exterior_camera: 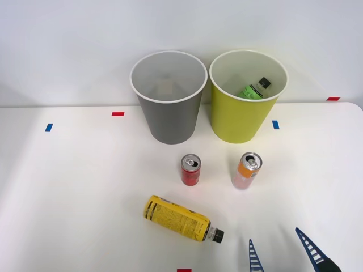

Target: Put cans in the gray bin, plastic bottles in the light green bin

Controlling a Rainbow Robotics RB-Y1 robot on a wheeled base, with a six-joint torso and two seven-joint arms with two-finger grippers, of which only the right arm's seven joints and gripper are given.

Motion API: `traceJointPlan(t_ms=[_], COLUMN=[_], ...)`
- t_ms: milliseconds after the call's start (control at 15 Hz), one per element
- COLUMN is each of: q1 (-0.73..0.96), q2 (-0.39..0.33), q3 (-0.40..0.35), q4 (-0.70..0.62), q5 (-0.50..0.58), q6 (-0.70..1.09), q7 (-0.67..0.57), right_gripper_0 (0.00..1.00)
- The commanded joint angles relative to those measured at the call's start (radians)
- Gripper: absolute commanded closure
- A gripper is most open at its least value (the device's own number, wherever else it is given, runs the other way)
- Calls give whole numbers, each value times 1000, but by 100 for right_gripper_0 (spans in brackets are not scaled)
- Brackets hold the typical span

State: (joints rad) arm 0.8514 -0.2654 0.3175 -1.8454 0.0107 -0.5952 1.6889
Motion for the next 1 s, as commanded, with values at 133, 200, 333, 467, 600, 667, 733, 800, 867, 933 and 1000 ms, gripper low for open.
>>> traceJointPlan(t_ms=[133, 200, 333, 467, 600, 667, 733, 800, 867, 933, 1000], q1=[0, 0, 0, 0, 0, 0, 0, 0, 0, 0, 0], q2=[0, 0, 0, 0, 0, 0, 0, 0, 0, 0, 0], q3=[0, 0, 0, 0, 0, 0, 0, 0, 0, 0, 0], q4=[0, 0, 0, 0, 0, 0, 0, 0, 0, 0, 0], q5=[0, 0, 0, 0, 0, 0, 0, 0, 0, 0, 0], q6=[0, 0, 0, 0, 0, 0, 0, 0, 0, 0, 0], q7=[0, 0, 0, 0, 0, 0, 0, 0, 0, 0, 0], right_gripper_0=[0, 0, 0, 0, 0, 0, 0, 0, 0, 0, 0])
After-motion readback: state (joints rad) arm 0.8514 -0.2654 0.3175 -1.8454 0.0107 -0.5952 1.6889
